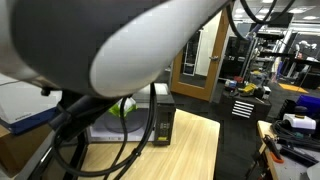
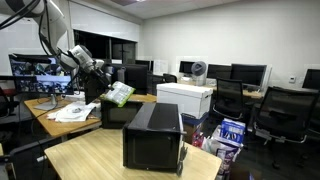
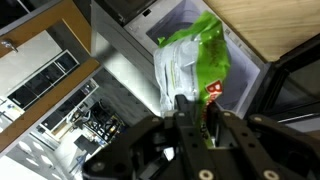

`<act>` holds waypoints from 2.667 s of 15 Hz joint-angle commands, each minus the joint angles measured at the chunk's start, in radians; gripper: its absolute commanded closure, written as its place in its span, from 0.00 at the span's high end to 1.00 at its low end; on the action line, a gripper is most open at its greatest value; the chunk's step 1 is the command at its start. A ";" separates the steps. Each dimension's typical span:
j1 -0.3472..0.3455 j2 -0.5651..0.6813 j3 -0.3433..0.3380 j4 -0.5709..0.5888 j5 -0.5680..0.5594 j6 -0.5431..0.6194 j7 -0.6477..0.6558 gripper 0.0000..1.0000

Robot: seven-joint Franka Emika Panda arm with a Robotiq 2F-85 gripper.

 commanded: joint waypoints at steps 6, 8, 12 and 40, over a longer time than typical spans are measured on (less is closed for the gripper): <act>-0.056 -0.068 -0.052 0.078 0.198 0.011 -0.134 0.09; -0.064 -0.075 -0.063 0.091 0.243 0.012 -0.144 0.09; -0.082 -0.075 -0.091 0.133 0.361 0.011 -0.141 0.09; -0.276 -0.008 -0.244 0.370 0.910 0.081 -0.261 0.08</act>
